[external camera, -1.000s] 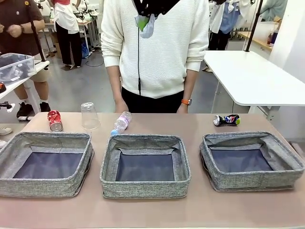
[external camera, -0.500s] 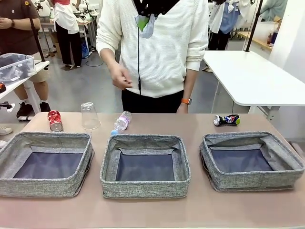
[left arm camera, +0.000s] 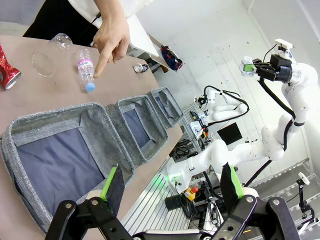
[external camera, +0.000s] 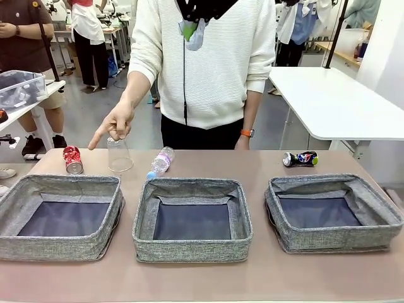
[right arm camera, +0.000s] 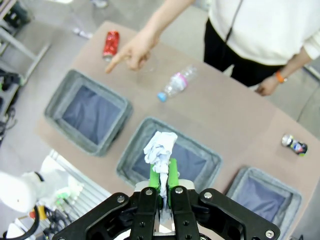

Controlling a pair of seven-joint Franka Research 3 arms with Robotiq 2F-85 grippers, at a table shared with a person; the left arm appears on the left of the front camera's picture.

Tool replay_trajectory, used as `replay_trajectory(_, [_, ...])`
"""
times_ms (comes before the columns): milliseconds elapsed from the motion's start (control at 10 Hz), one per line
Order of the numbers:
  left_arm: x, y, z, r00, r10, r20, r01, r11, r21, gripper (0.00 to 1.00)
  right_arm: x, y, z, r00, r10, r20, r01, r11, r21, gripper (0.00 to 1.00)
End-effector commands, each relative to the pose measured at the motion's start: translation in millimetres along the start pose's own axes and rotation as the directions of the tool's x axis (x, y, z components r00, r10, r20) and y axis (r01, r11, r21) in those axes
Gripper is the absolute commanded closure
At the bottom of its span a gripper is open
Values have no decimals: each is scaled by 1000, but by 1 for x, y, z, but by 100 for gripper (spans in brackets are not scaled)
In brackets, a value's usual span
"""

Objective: Sort the waste into the appropriate baskets.
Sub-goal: Place the picked waste into the Fabric basket indicated by the person.

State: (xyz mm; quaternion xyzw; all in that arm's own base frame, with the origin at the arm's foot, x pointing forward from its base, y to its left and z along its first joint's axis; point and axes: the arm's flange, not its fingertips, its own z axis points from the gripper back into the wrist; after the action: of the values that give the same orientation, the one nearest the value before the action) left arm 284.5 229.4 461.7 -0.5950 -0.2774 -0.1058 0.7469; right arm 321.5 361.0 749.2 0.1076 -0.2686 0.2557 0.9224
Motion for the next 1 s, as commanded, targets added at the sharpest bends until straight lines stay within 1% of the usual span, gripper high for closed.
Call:
replay_trajectory(0, [1,-2,0,1000,-24,12,24,1000,-16,0,-1,0,0,1000,0,2,0,1000,-1,94])
replay_trajectory(300, [1,-2,0,1000,-24,12,24,1000,-16,0,0,0,0,1000,0,0,0,1000,0,94])
replay_trajectory(400, [1,-2,0,1000,-24,12,24,1000,-16,0,12,21,-24,995,93,32,-94,994,53,94])
replay_trajectory(500, [1,-2,0,1000,-24,12,24,1000,-16,0,27,56,-67,976,214,44,-218,969,113,94])
replay_trajectory(600, [1,-2,0,1000,-24,12,24,1000,-16,0,37,93,-114,943,328,57,-333,929,162,94])
replay_trajectory(700, [1,-2,0,1000,-24,12,24,1000,-16,0,39,134,-164,898,438,45,-436,872,220,94])
replay_trajectory(800, [1,-2,0,1000,-24,12,24,1000,-16,0,34,174,-204,812,579,66,-571,767,292,94])
replay_trajectory(900, [1,-2,0,1000,-24,12,24,1000,-16,0,27,209,-227,735,677,38,-658,699,279,94])
